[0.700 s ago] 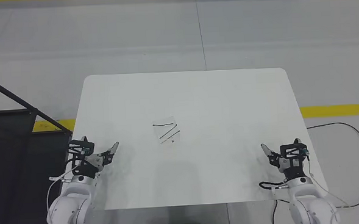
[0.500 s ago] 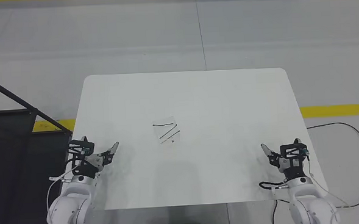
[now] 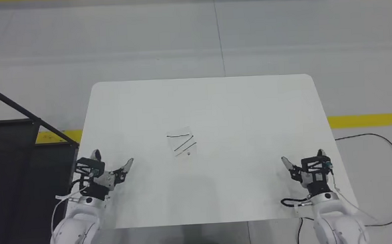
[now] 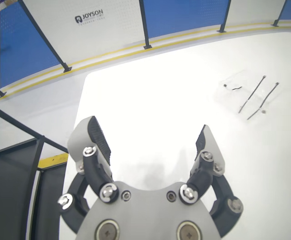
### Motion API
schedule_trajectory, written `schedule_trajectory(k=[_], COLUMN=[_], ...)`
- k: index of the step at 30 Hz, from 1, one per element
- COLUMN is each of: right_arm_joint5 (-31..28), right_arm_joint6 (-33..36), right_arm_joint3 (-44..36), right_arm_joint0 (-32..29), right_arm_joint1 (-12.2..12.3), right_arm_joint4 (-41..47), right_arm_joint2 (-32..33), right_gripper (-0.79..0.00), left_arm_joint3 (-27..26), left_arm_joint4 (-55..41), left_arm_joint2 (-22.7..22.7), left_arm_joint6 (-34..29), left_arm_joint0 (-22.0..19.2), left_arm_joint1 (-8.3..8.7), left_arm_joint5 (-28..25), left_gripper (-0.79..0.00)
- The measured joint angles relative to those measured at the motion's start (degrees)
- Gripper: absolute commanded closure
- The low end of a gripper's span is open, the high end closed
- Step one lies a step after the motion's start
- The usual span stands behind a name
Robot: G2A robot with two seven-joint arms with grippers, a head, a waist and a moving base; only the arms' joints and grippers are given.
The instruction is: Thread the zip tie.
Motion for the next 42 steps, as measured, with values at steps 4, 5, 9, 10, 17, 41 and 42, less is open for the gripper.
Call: schedule_trajectory(k=[4,5,9,10,17,41,42], right_arm_joint5=[-13.54,-15.74,-22.39,-23.12,-27.72,-18.81,-15.94], right_arm_joint6=[6.96,8.62,15.53,17.21,28.63,47.73,49.98], right_arm_joint3=[-0.64,-1.06,-2.26,-2.47,-3.74,5.85,7.59], right_arm_joint0=[3.33,4.17,7.67,8.53,14.04,31.61,34.49], right_arm_joint1=[0.63,0.7,0.89,0.9,1.18,0.25,0.0], right_arm_joint4=[6.27,7.17,12.8,14.17,20.94,44.88,46.26], right_arm_joint2=[0.71,0.49,-0.94,-1.31,-3.97,-12.94,-14.35], right_gripper=[-0.785,-0.785,-0.785,-0.785,-0.785,-0.785,-0.785], left_arm_joint3=[-0.38,-0.29,0.76,1.1,1.57,6.23,6.82], left_arm_joint4=[-7.17,-9.5,-21.95,-24.65,-34.46,-50.22,-52.44], left_arm_joint2=[-2.35,-3.07,-6.68,-7.31,-9.71,-6.73,-7.02], left_arm_joint6=[-3.38,-4.88,-11.35,-12.7,-18.37,-25.68,-26.95], left_arm_joint0=[0.01,-0.25,-1.78,-2.15,-4.0,-7.59,-7.74], left_arm_joint1=[0.37,0.51,1.17,1.3,1.78,1.86,2.0], left_arm_joint5=[-8.58,-11.29,-22.68,-24.67,-27.33,-29.17,-30.27], left_gripper=[-0.785,-0.785,-0.785,-0.785,-0.785,-0.785,-0.785])
